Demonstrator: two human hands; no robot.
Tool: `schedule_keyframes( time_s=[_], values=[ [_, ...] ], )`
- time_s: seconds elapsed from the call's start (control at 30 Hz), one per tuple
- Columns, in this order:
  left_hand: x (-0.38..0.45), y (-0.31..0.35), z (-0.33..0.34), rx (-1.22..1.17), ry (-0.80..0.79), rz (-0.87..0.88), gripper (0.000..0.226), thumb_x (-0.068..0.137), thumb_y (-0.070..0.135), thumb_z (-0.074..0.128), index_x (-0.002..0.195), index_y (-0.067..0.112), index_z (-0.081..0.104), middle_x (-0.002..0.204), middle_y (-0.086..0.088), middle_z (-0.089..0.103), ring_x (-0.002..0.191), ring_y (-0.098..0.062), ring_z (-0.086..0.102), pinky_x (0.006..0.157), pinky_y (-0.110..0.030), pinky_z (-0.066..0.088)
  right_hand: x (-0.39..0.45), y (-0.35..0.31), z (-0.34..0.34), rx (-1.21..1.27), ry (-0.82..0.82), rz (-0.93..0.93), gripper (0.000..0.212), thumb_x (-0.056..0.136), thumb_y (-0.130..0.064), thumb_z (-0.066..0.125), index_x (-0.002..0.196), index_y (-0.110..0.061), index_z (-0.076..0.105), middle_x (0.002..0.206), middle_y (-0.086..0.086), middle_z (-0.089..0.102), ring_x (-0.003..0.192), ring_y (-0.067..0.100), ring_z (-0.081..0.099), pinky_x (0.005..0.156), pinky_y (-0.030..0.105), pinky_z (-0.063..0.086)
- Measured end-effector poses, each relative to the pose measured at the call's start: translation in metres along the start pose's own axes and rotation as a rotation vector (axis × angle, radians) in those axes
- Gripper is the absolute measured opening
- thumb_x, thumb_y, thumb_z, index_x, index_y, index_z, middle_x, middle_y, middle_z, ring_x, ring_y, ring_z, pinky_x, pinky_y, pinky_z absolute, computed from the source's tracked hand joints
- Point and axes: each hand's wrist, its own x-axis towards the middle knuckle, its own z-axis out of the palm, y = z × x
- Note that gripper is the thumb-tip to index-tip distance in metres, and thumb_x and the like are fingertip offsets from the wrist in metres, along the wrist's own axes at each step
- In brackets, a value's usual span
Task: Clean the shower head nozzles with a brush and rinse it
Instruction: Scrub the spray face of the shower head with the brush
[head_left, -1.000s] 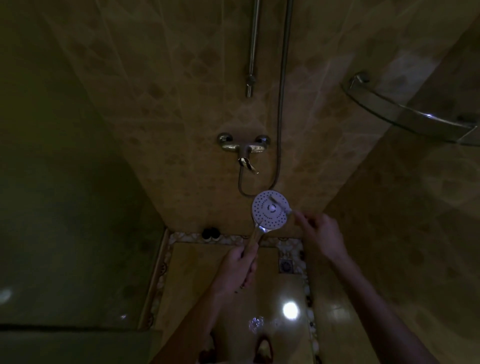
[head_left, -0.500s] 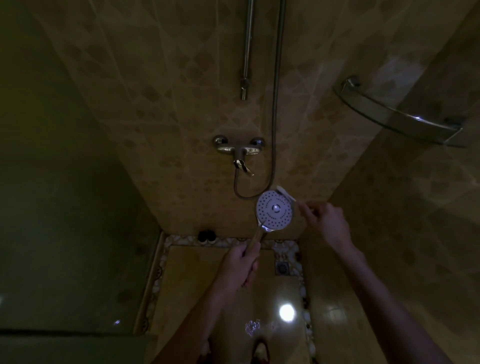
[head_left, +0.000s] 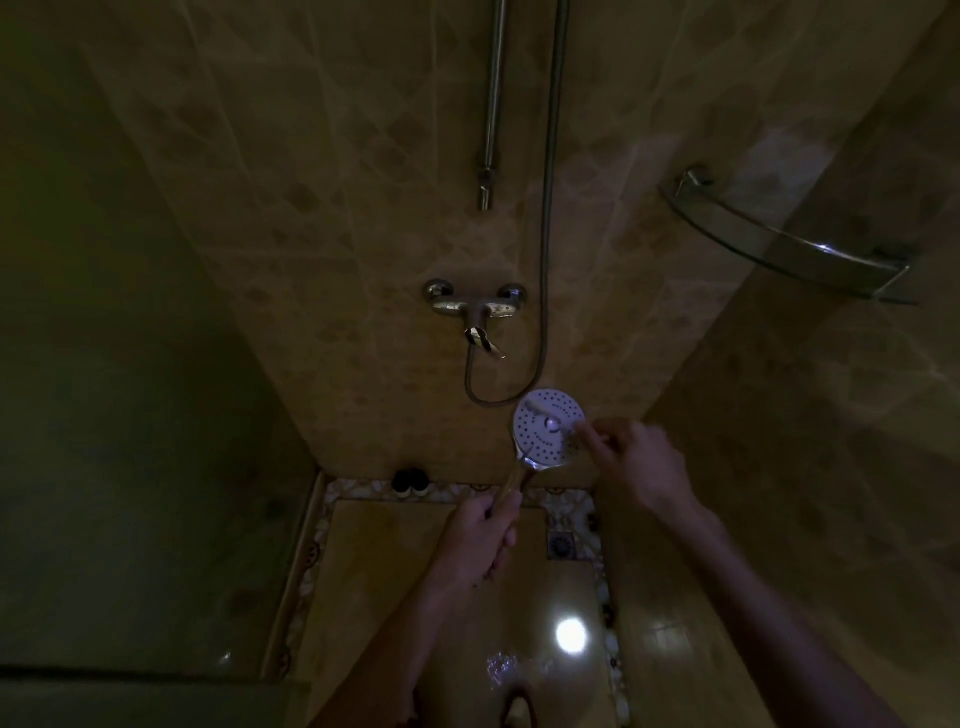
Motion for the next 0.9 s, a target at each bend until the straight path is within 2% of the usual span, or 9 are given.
schedule_keyframes(
  time_s=[0.07, 0.1, 0.2, 0.27, 0.37, 0.5, 0.67, 0.8, 0.9],
  values=[
    [-0.001, 0.001, -0.002, 0.001, -0.002, 0.008, 0.031, 0.096, 0.036, 0.050, 0.072, 0.017, 0.048, 0.054, 0.006, 0.049, 0.035, -0.008, 0.037, 0.035, -0.018, 0.026, -0.011, -0.004, 0.009, -0.071, -0.055, -0.110, 0.050, 0.091, -0.069, 0.031, 0.059, -0.036, 0.048, 0.056, -0.006, 0.054, 0.056, 0.010, 0.057, 0.052, 0.032, 0.046],
    [-0.001, 0.002, -0.002, 0.005, -0.005, 0.018, 0.030, 0.096, 0.036, 0.050, 0.073, 0.017, 0.048, 0.055, 0.005, 0.049, 0.036, -0.008, 0.037, 0.035, -0.018, 0.026, -0.010, -0.003, 0.008, -0.083, -0.059, -0.134, 0.051, 0.090, -0.070, 0.031, 0.060, -0.035, 0.051, 0.055, -0.007, 0.054, 0.055, 0.008, 0.056, 0.051, 0.031, 0.045],
    [-0.004, 0.003, -0.003, 0.017, -0.009, 0.033, 0.030, 0.096, 0.036, 0.050, 0.074, 0.015, 0.049, 0.056, 0.004, 0.049, 0.039, -0.010, 0.037, 0.038, -0.021, 0.028, 0.011, 0.005, -0.010, -0.028, 0.004, -0.052, 0.052, 0.089, -0.068, 0.033, 0.081, -0.031, 0.069, 0.060, -0.010, 0.060, 0.058, 0.009, 0.059, 0.053, 0.030, 0.047],
    [-0.006, 0.002, -0.002, 0.034, -0.013, 0.046, 0.032, 0.095, 0.037, 0.051, 0.072, 0.015, 0.049, 0.052, 0.007, 0.049, 0.038, -0.009, 0.038, 0.038, -0.021, 0.029, 0.022, 0.010, -0.019, -0.049, 0.078, -0.004, 0.045, 0.094, -0.060, 0.039, 0.087, -0.027, 0.070, 0.065, -0.007, 0.063, 0.064, 0.015, 0.063, 0.056, 0.031, 0.050],
    [-0.008, 0.004, -0.001, 0.031, -0.014, 0.038, 0.032, 0.095, 0.036, 0.051, 0.072, 0.015, 0.049, 0.049, 0.008, 0.049, 0.037, -0.008, 0.039, 0.038, -0.020, 0.028, 0.015, 0.004, -0.012, 0.004, 0.043, -0.039, 0.053, 0.091, -0.067, 0.030, 0.076, -0.030, 0.064, 0.059, -0.007, 0.060, 0.056, 0.012, 0.060, 0.053, 0.031, 0.050],
    [-0.007, 0.005, -0.003, 0.012, 0.004, 0.022, 0.031, 0.096, 0.036, 0.050, 0.071, 0.017, 0.048, 0.050, 0.008, 0.048, 0.036, -0.007, 0.038, 0.037, -0.019, 0.028, -0.007, -0.003, 0.005, -0.154, -0.005, -0.194, 0.054, 0.089, -0.071, 0.027, 0.059, -0.031, 0.047, 0.054, -0.008, 0.051, 0.054, 0.008, 0.055, 0.051, 0.029, 0.047],
    [-0.007, 0.005, -0.003, 0.020, 0.004, 0.030, 0.031, 0.096, 0.035, 0.051, 0.071, 0.017, 0.049, 0.054, 0.005, 0.049, 0.038, -0.007, 0.038, 0.037, -0.019, 0.029, 0.011, 0.001, -0.017, 0.006, 0.085, -0.009, 0.057, 0.085, -0.071, 0.029, 0.054, -0.026, 0.046, 0.050, -0.008, 0.049, 0.049, 0.011, 0.051, 0.047, 0.025, 0.033],
    [-0.009, 0.003, -0.004, 0.019, 0.006, 0.038, 0.030, 0.096, 0.034, 0.050, 0.072, 0.016, 0.049, 0.052, 0.007, 0.049, 0.037, -0.007, 0.038, 0.037, -0.019, 0.028, -0.001, -0.007, 0.000, -0.039, 0.031, -0.018, 0.060, 0.087, -0.075, 0.025, 0.058, -0.028, 0.050, 0.055, -0.006, 0.055, 0.054, 0.011, 0.057, 0.051, 0.031, 0.047],
    [-0.007, 0.001, -0.007, 0.016, 0.005, 0.049, 0.031, 0.097, 0.034, 0.048, 0.073, 0.014, 0.048, 0.050, 0.007, 0.048, 0.037, -0.008, 0.038, 0.037, -0.020, 0.027, -0.008, -0.009, 0.013, -0.125, 0.023, -0.086, 0.063, 0.087, -0.076, 0.026, 0.058, -0.025, 0.051, 0.054, -0.005, 0.055, 0.054, 0.011, 0.057, 0.052, 0.029, 0.048]
  ],
)
